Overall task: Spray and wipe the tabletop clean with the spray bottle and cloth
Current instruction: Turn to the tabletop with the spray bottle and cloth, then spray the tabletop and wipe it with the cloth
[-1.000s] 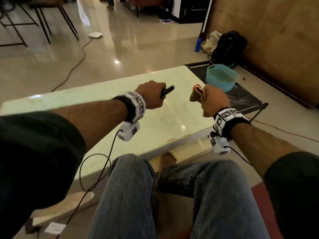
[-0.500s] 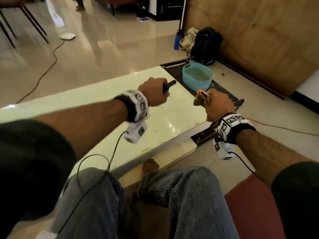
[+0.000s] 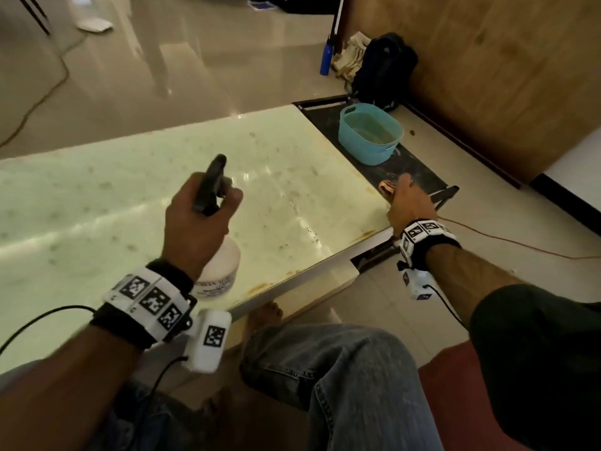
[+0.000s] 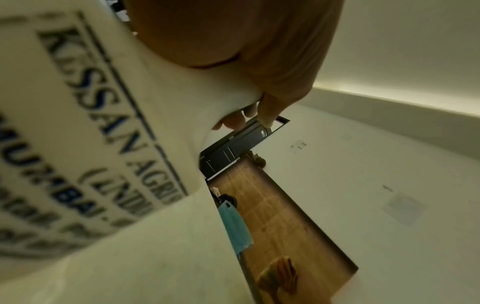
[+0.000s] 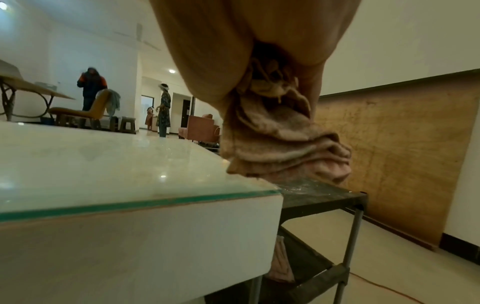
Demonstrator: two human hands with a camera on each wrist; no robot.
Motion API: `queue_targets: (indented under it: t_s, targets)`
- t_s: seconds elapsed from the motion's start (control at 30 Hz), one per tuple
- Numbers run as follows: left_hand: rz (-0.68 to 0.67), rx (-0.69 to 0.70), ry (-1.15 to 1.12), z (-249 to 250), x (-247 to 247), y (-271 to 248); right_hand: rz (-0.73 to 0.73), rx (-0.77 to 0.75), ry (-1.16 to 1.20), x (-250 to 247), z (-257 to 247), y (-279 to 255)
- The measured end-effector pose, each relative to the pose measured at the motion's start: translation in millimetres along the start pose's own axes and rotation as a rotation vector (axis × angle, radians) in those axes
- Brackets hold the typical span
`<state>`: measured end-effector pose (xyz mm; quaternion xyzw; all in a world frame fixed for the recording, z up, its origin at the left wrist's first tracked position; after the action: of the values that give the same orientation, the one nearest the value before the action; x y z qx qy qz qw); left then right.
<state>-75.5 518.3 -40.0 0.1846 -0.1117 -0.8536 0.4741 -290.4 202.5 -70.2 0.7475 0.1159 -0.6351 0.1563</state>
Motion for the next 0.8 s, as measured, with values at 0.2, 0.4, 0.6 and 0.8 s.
queue_targets:
  t_s: [0.2,0.4,0.6,0.8]
  targets:
    - [0.053,0.031,-0.150,-0.1,-7.5,30.3,-0.150,0.033,-0.036,49.3,-37.1,-4.9]
    - [0.031,0.017,-0.205,0.8,0.7,38.7,-0.261,-0.109,-0.032,53.2,-58.2,-22.5]
    - [0.029,-0.013,-0.206,-3.2,5.0,36.6,-0.477,-0.540,0.043,71.8,-32.6,-73.7]
    - [0.020,-0.039,-0.182,-4.1,8.6,38.4,-0.374,-0.283,-0.060,46.1,8.1,-36.2]
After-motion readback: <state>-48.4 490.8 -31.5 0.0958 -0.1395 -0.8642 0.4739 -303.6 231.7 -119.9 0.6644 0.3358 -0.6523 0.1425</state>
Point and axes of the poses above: each hand's wrist, its own y-axis towards the middle knuckle, its own x-axis out of the palm, z = x × y, the point moved 5 cm from there along y, towards the middle knuckle, and after that the axes turned 8 degrees about x, right-handed, at the moved point
